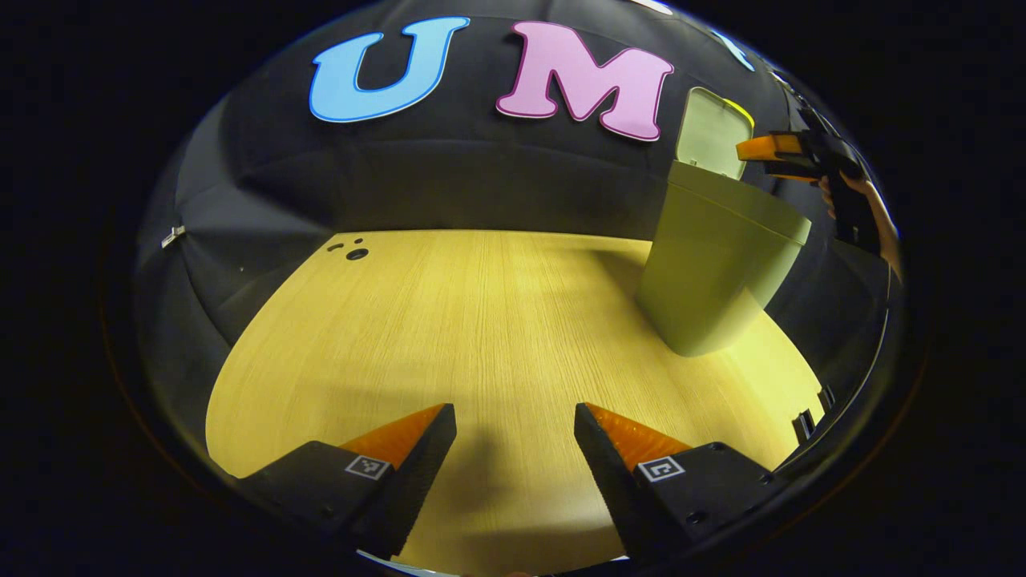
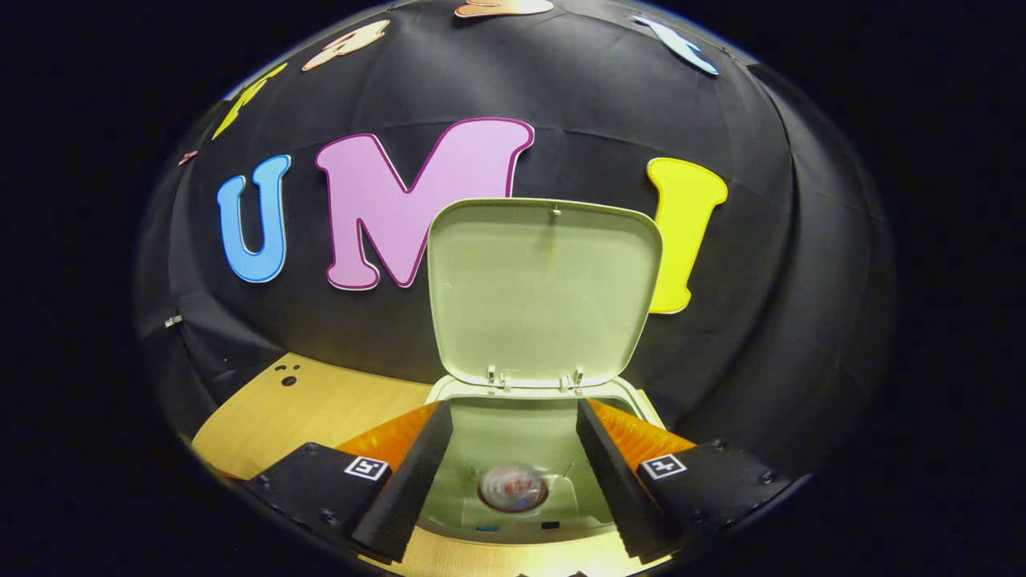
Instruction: Press the lid of the desktop garbage bin to open it, pick up the crumpled paper on the desktop and throw it into the bin, then pick up the pop can on the desktop and drop it into the bin, and finally close the garbage bin lid.
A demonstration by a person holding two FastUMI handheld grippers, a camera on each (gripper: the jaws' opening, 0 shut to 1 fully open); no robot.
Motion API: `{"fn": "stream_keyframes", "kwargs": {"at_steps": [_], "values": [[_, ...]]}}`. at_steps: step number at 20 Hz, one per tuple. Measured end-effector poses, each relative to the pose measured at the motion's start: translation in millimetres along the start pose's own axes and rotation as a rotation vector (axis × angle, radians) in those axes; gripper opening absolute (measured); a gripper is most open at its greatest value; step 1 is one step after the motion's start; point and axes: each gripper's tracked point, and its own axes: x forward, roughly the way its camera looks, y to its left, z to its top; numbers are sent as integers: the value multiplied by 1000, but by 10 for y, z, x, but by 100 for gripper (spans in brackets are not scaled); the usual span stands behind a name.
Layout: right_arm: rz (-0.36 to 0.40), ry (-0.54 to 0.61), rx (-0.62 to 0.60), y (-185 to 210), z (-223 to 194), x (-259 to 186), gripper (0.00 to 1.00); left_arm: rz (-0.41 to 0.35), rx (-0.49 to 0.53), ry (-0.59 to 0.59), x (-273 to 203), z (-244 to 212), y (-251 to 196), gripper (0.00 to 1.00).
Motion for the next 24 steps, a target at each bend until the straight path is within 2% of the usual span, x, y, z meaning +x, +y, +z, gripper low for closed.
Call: {"fn": "stream_keyframes", "kwargs": {"at_steps": [5,12,17,24], "values": [[-6,-54,4,-23,297,-91,98,18,-34,5,-54,-61,74,96],[13,-180,14,-7,1087,-198,98,42,-35,25,-123,-188,127,96],[15,-200,82,-19,1471,-75,97,65,-50,18,-115,-206,147,96],[-8,-272,28,-132,1918,199,98,110,-114,21,-116,-328,176,96]]}}
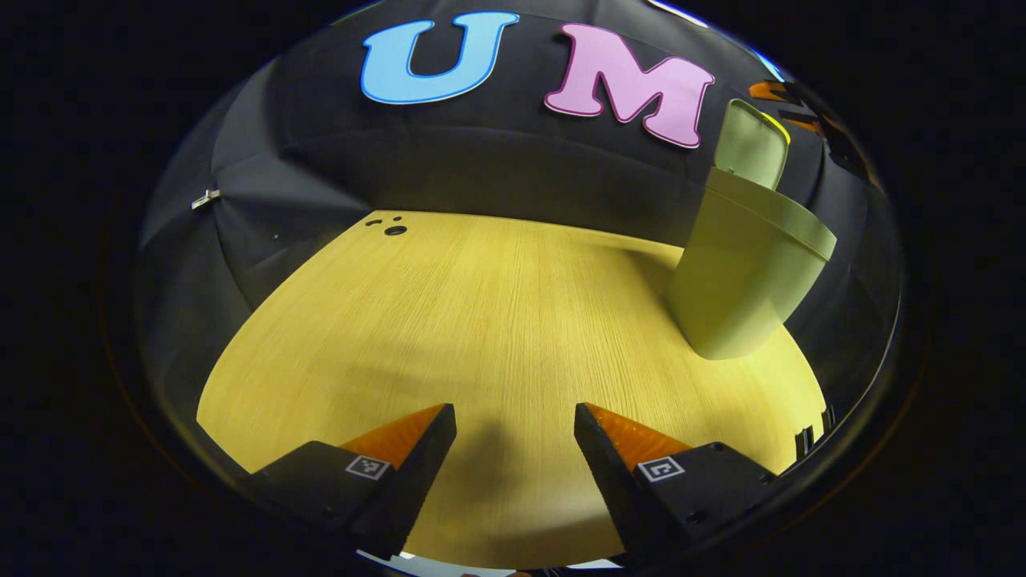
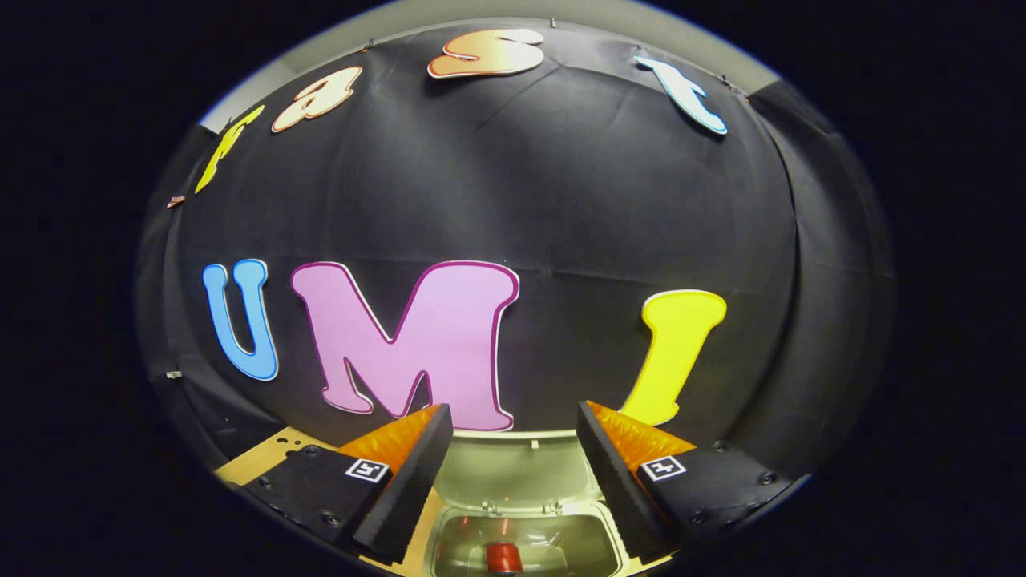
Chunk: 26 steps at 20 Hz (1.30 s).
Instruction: Press the lid of the desktop garbage bin to open it, pick up the crumpled paper on the desktop and throw it into the bin, then pick up the pop can on the desktop and drop it into the bin, and finally close the garbage bin lid.
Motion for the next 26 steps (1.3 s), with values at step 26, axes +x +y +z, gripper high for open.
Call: {"fn": "stream_keyframes", "kwargs": {"at_steps": [26], "values": [[84,200,22,-66,-842,-567,96,-43,94,-62,-115,338,-622,96]]}}
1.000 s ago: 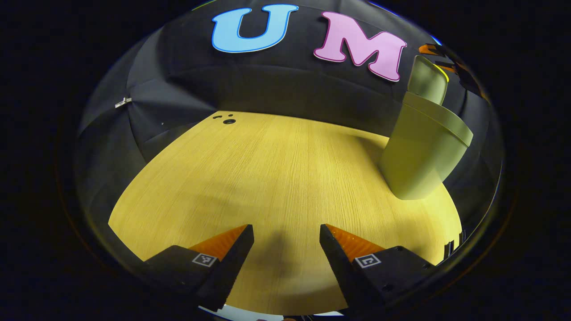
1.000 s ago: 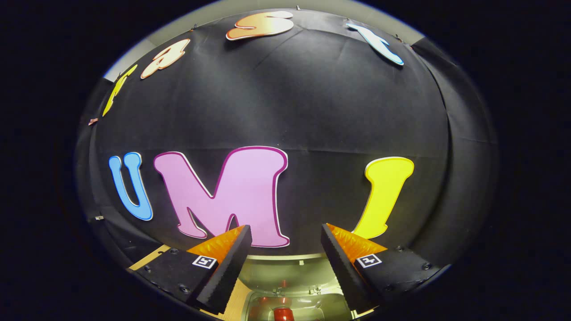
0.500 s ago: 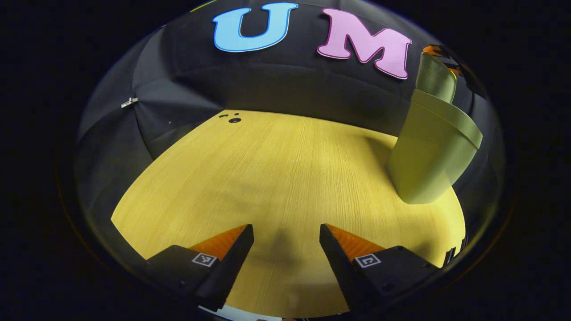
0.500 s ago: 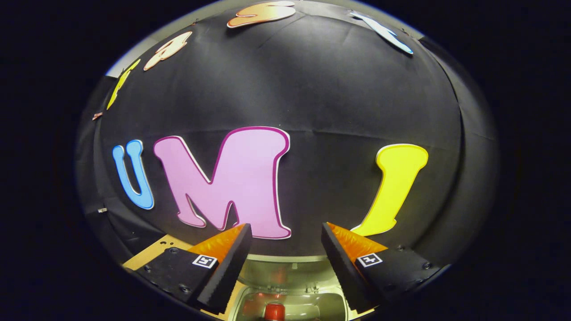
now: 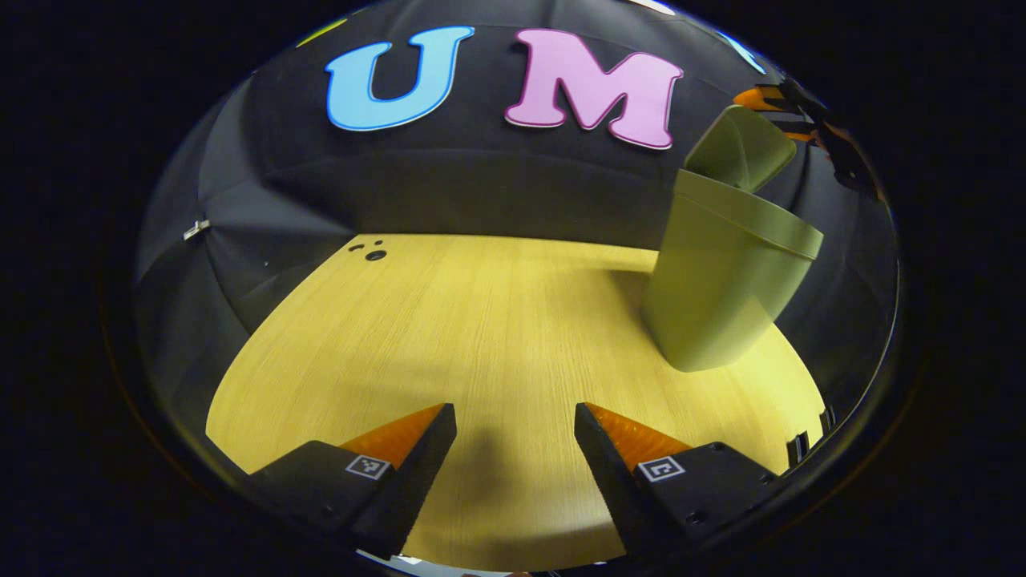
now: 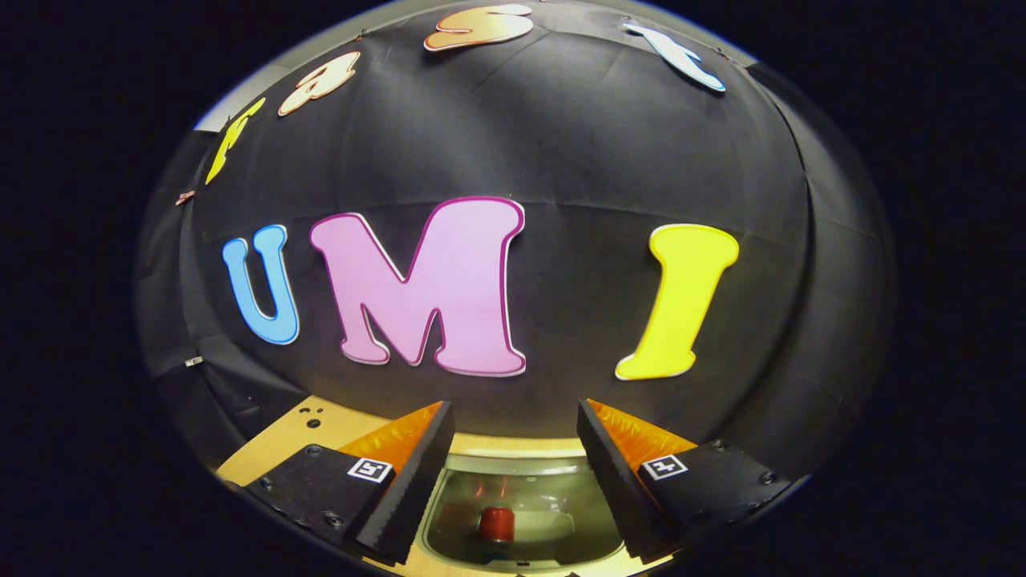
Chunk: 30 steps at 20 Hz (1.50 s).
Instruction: Press the lid of the desktop garbage bin to open it, pick up the crumpled paper on the desktop and throw it into the bin, then pick up the pop can on the desktop and drop it into the bin, and finally close the garbage bin lid.
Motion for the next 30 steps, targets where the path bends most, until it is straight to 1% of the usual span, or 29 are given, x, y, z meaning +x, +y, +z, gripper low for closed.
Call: {"fn": "stream_keyframes", "kwargs": {"at_steps": [3,8,12,18,19,20,21,23,27,30], "values": [[-11,29,-31,1,-277,-235,97,-38,-5,-24,-127,-17,-97,96],[-23,51,7,69,-651,-546,96,-68,13,-36,-425,-225,-150,96],[-19,95,-15,130,-1012,-603,96,-52,28,-3,-608,-497,-14,96],[-29,182,9,109,-1476,-582,97,-31,-4,3,-694,-583,146,96],[-28,162,8,113,-1445,-582,97,-30,-7,1,-693,-575,155,96],[-26,164,2,120,-1453,-586,98,-29,-10,1,-686,-566,162,96],[-18,166,-7,130,-1444,-570,97,-31,-11,-1,-674,-559,161,96],[-3,169,-18,145,-1500,-584,98,-38,-7,-3,-657,-559,130,96],[-8,188,-43,139,-1531,-591,98,-58,12,5,-609,-625,49,96],[-6,202,-8,142,-1538,-594,99,-77,14,12,-589,-652,-25,96]]}}
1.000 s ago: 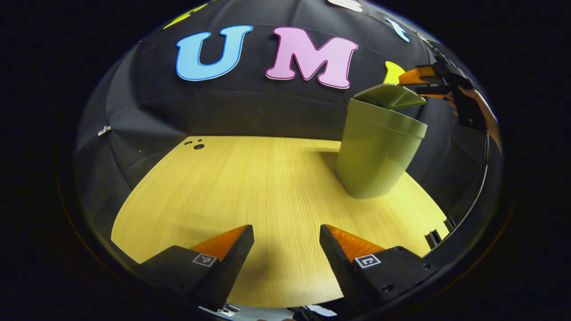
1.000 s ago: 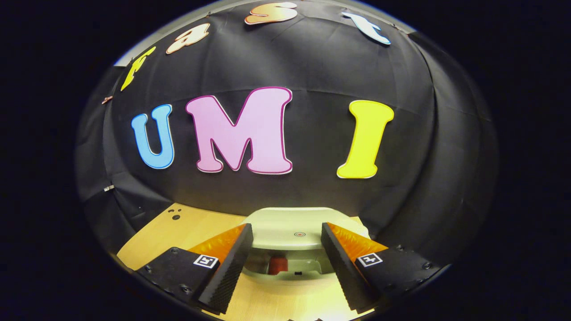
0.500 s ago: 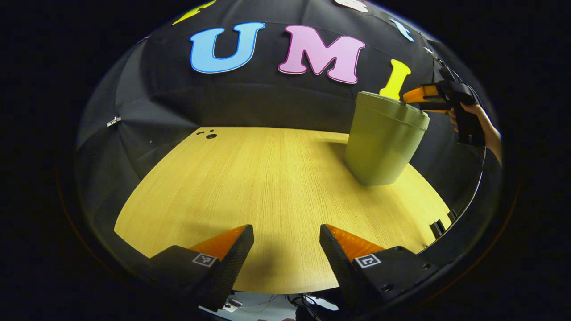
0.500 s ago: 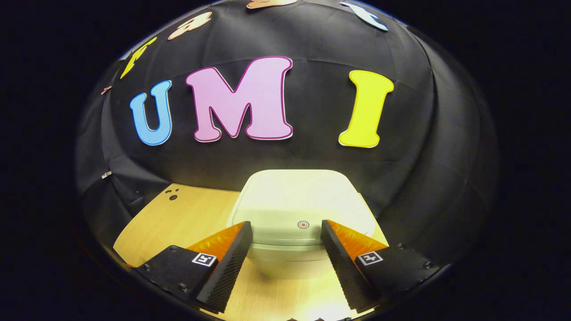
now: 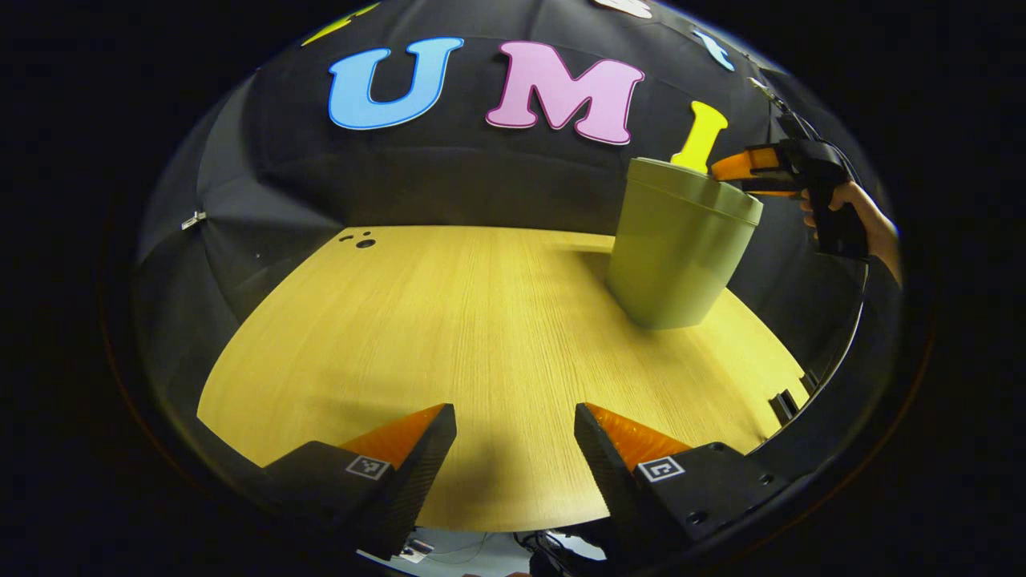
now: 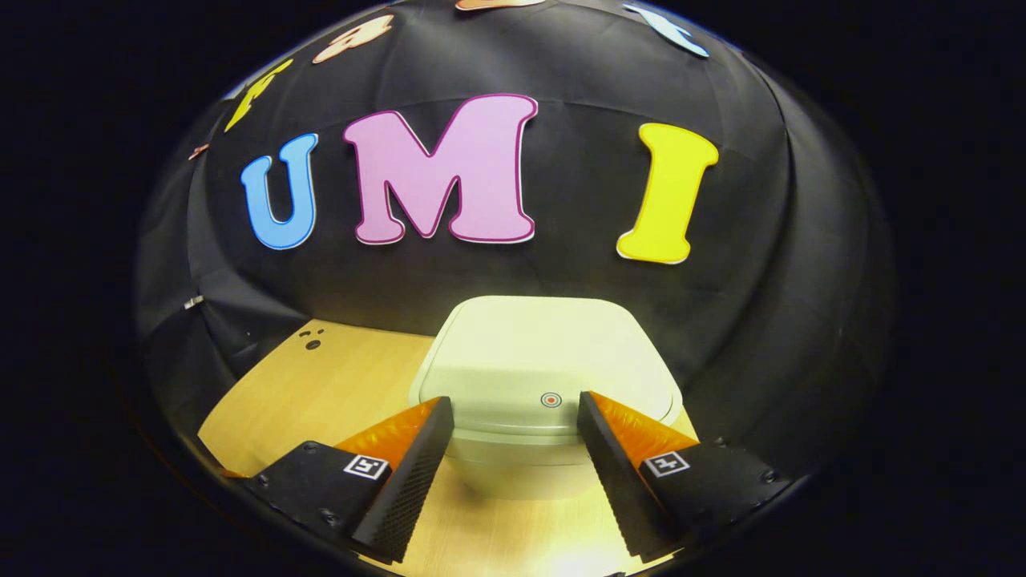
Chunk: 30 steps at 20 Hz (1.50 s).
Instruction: Press the lid of the desktop garbage bin to open it, pick up the crumpled paper on the desktop and throw it into the bin, then pick up the pop can on the desktop and drop it into the bin, and finally close the garbage bin lid.
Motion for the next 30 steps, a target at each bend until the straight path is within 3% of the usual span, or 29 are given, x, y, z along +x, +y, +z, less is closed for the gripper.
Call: {"fn": "stream_keyframes", "kwargs": {"at_steps": [9,15,19,23,30], "values": [[-18,-58,-3,-21,149,-82,98,-33,12,-38,101,242,-68,96],[-1,-211,-9,163,366,-667,97,-27,30,-130,44,652,-97,96],[15,-257,-4,366,225,-1019,98,-10,53,-243,-148,1048,-186,96],[40,-230,36,547,-53,-1275,98,13,86,-354,-344,1399,-226,96],[12,-162,107,527,-470,-1529,98,-11,42,-422,-617,1544,-308,96]]}}
